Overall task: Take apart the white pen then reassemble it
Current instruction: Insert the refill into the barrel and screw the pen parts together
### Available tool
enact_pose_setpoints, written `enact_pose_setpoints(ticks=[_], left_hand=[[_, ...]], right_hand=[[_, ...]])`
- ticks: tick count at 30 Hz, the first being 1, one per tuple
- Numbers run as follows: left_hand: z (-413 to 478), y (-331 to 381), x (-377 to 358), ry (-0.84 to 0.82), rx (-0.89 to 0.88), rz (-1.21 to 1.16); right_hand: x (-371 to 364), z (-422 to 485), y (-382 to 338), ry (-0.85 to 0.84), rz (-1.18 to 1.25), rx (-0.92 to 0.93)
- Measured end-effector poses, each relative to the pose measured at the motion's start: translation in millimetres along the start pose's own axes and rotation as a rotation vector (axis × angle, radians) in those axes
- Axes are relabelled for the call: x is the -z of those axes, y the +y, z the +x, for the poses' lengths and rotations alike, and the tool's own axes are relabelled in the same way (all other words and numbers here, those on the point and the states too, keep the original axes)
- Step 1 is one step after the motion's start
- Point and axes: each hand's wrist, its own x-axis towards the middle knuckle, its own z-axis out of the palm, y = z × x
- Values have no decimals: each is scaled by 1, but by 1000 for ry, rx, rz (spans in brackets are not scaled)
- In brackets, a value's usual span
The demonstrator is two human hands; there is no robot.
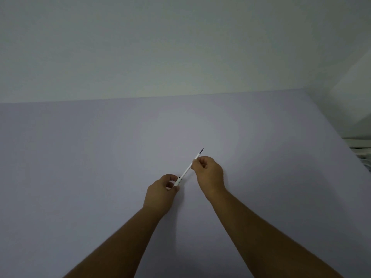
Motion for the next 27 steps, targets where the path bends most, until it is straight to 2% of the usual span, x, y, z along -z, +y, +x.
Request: enact_pose_setpoints(ticks=[3, 9, 14, 18, 20, 22, 24, 27], left_hand=[[-2, 1, -1, -4, -17, -6], [-3, 10, -4, 5, -64, -3], [-2, 11, -5, -1, -83, 46], [-2, 14, -7, 3, -87, 49], [-1, 13, -8, -2, -81, 30], [0, 12, -9, -6, -63, -3], [2, 11, -9, -12, -34, -44], [3, 10, -9, -31, -4, -109]], right_hand=[[3, -1, 3, -4, 27, -14], [5, -10, 11, -154, 3, 3], [12, -5, 7, -116, 162, -26], [16, -5, 6, -249, 57, -4], [20, -3, 6, -227, 122, -47], [26, 7, 9, -110, 183, -107], [34, 20, 16, -9, 14, -108], [40, 28, 27, -67, -432, -22]])
